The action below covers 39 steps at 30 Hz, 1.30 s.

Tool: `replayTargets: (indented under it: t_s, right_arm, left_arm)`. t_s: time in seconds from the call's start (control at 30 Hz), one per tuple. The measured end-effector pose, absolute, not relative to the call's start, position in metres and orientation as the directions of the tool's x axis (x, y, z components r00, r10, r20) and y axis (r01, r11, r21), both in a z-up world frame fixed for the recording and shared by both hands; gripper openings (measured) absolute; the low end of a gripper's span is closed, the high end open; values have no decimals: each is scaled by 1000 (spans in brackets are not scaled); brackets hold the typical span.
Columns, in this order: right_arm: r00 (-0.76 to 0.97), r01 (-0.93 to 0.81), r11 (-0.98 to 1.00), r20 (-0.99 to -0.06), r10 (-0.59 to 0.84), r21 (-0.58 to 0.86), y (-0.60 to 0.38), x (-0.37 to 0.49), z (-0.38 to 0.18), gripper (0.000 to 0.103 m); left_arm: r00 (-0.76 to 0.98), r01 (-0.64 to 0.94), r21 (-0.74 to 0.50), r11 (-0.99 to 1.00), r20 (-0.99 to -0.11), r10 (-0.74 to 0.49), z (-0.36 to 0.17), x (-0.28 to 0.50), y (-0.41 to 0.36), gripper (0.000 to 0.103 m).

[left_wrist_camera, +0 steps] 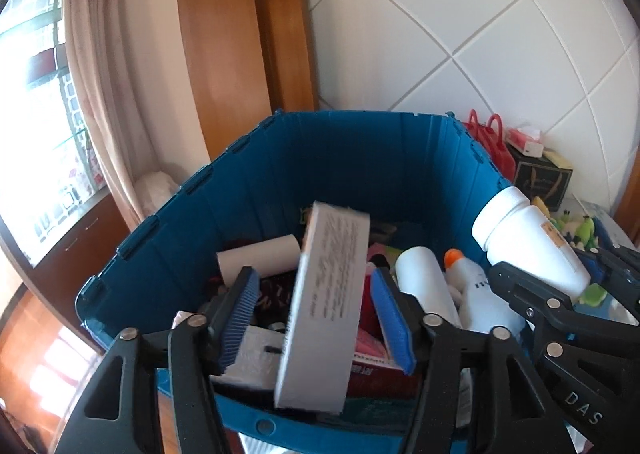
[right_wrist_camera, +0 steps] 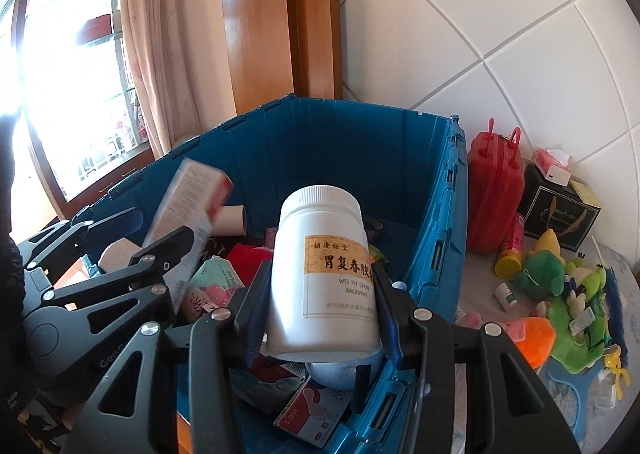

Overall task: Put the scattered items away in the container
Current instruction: 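Lower the box and pill bottle into the crate and open both tools, then withdraw both tools from the crate back toward the table pile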

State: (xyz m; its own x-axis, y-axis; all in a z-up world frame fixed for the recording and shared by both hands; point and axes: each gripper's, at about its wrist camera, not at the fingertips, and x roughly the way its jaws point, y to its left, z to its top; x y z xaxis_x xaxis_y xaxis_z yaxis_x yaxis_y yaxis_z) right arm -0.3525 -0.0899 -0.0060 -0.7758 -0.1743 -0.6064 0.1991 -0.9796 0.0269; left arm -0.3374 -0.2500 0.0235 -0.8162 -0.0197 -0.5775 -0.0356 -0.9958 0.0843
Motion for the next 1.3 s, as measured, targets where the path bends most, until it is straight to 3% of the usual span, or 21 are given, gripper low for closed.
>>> replayTargets:
  t_s: [0.17,0.3,0.63,0.77,1.3]
  right_arm:
    - [-782,193,-981,-601,-165,17,-93,-350,-2,47]
    - [-794,183,-983,-588,-153,7,-93,-347,2,68]
    - [-827,139,-990,-550,-117,1,-82,-327,12,82]
    - [-837,110,-994,-540,-91,-2,-73,-318,15,98]
    - [-863,-65,-998,-502,53,6,10,-272,27,103]
  left_arm:
    - [-824,-37,73,-997,-567,-11,25,-334,-256,81]
    - [-825,-35,60,-998,-565,-5,26,-330,-261,81]
    - [-831,-50,33,-998,-556,23,27,-316,-261,83]
    - [-838,-73,31,-997,-544,44,31,-312,-252,83]
    - [-844,-243,43,-969,-502,189,50,-290,-156,84]
